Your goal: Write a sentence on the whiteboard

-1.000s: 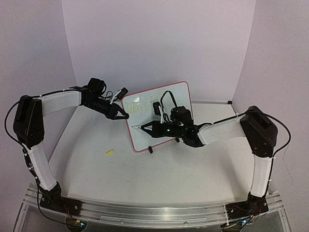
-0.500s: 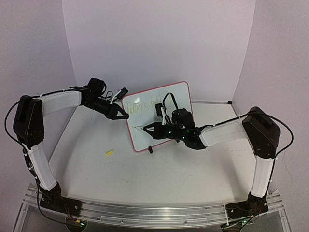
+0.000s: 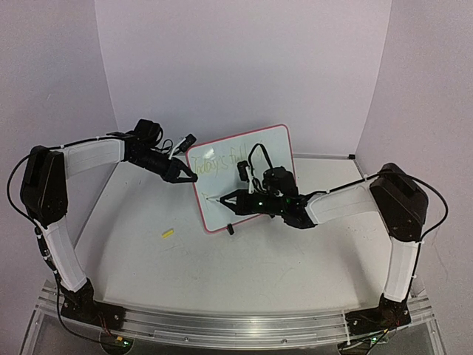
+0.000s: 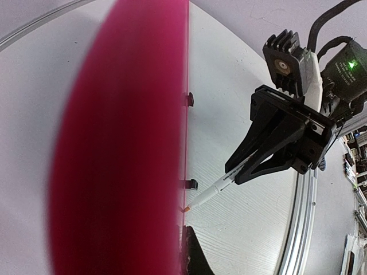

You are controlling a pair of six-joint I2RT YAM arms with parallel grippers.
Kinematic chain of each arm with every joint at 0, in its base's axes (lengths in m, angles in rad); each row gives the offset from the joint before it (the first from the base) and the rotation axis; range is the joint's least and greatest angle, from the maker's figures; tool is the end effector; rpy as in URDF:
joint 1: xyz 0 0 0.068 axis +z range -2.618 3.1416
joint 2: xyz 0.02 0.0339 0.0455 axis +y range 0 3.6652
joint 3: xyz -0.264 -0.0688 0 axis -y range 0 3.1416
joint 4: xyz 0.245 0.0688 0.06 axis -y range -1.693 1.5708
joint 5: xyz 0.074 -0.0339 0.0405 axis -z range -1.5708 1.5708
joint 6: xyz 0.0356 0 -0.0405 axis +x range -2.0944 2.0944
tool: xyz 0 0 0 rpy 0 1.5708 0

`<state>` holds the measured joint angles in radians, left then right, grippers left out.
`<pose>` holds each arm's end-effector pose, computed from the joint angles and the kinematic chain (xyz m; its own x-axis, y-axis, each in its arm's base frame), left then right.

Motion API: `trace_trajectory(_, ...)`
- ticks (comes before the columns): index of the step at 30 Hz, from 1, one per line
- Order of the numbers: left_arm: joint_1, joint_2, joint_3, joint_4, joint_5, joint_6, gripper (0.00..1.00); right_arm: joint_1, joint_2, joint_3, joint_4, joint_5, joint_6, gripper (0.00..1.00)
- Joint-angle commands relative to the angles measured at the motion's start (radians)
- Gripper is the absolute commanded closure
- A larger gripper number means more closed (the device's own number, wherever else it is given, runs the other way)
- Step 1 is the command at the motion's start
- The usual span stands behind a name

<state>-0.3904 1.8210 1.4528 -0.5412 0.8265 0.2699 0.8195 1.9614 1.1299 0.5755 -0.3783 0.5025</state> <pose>0.3561 -0.1748 0.2596 -0.5232 0.4106 -0.7468 0.8457 0.3580 -0.3957 0.2863 0.3258 0.1899 -0.5960 0.0176 -0.8028 -0.7257 0.4162 0.5479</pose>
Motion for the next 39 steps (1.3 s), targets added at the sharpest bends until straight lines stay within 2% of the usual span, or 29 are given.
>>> trace_trajectory(1, -0.032, 0.014, 0.006, -0.061, -0.048, 0.052, 1.00, -0.005, 0.030, 0.039, -0.016, -0.023, -0.009, 1.00)
trace_trajectory(7, -0.032, 0.014, 0.006, -0.061, -0.049, 0.052, 1.00, -0.005, 0.024, 0.048, -0.011, -0.027, -0.009, 1.00)
trace_trajectory(17, -0.031, 0.014, 0.006, -0.060, -0.050, 0.051, 1.00, -0.005, -0.106, -0.027, 0.047, -0.020, -0.004, 1.00)
trace_trajectory(39, -0.033, 0.013, 0.006, -0.062, -0.053, 0.052, 1.00, -0.005, -0.007, 0.067, 0.001, 0.038, -0.018, 1.00)
